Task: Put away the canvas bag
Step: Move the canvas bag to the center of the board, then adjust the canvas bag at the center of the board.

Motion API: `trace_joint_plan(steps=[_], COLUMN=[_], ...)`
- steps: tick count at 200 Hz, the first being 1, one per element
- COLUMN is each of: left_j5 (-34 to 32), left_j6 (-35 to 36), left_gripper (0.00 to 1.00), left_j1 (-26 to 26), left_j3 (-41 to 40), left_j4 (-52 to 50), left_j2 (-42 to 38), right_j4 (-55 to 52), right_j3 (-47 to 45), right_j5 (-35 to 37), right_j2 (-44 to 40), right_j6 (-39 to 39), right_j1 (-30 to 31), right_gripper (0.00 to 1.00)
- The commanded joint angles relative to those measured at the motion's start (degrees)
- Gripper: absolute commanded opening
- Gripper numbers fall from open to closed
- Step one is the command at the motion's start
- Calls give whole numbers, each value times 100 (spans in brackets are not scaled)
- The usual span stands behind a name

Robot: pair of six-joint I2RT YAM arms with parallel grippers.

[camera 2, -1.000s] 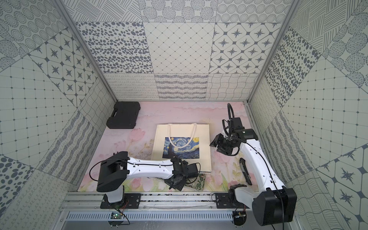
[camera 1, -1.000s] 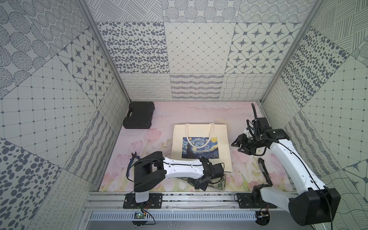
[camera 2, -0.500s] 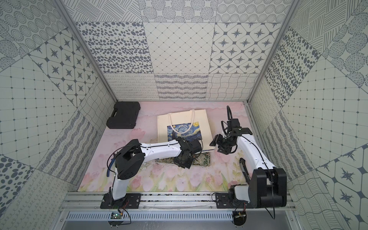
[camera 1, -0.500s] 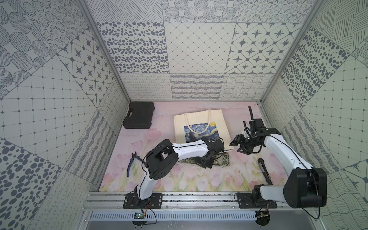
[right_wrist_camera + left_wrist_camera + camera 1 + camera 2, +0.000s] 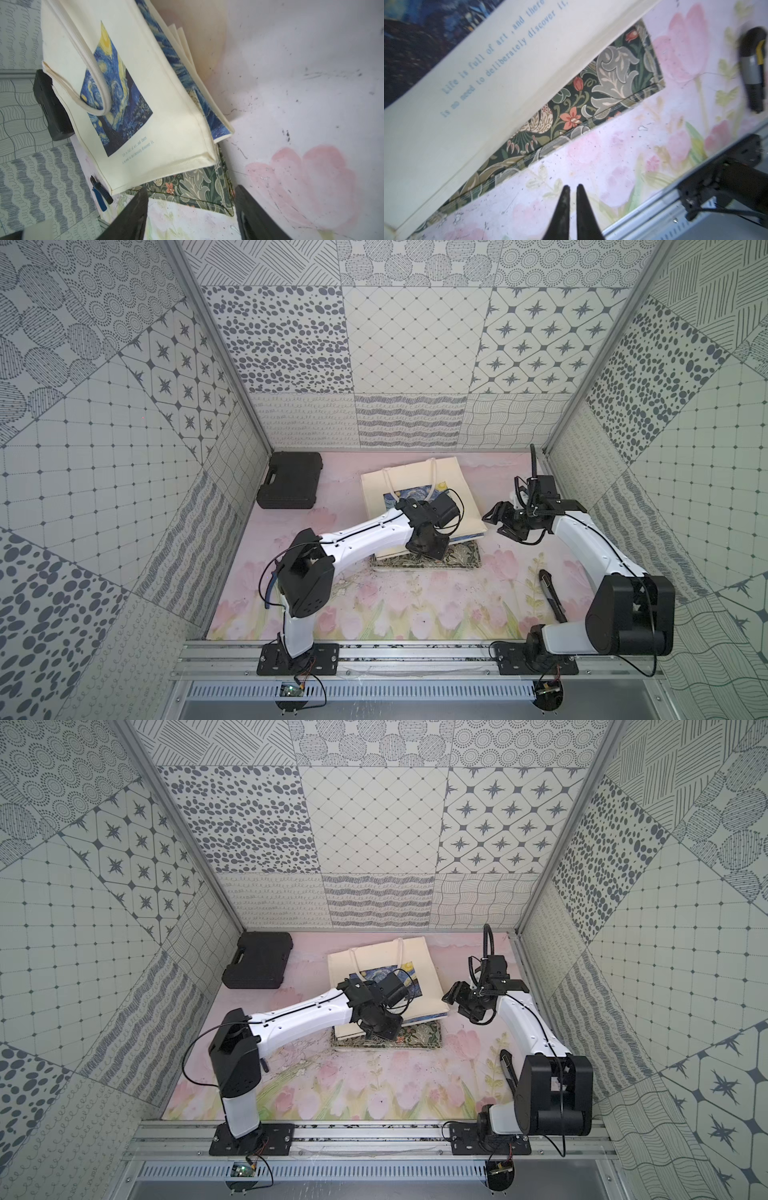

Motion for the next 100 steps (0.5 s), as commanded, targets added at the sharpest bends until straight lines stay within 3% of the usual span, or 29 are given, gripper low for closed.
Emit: trace_joint_plan(steps=[1, 9, 19, 26, 45, 64, 100], left_j5=[573, 950, 1415, 1755, 2332, 2457, 2111], left_j6=[221, 242, 294, 333, 472, 486, 476], left_gripper=[20, 23, 37, 40, 54, 51, 47], left_j1=[855, 1349, 2020, 2477, 3391, 3757, 3922], left_j3=[-397, -639, -956, -1137, -1436, -1411, -1260], left_j4=[-25, 107, 365, 600, 1180, 1506, 2009], left_j2=[-1026, -1248, -1474, -1560, -1546, -1256, -600], right_j4=[304, 348, 374, 387, 643, 944, 1555], right_j3=[119, 185, 292, 379, 492, 547, 598], right_j5=[-13, -70, -211, -283, -472, -593, -958], right_j2=[245, 439, 682, 841, 1099, 1262, 1748], right_j6=[-98, -129, -181, -196, -133, -56, 187], right_j1=[-226, -266, -292, -305, -314, -316, -315], right_gripper=[68, 68, 68, 68, 68, 68, 69])
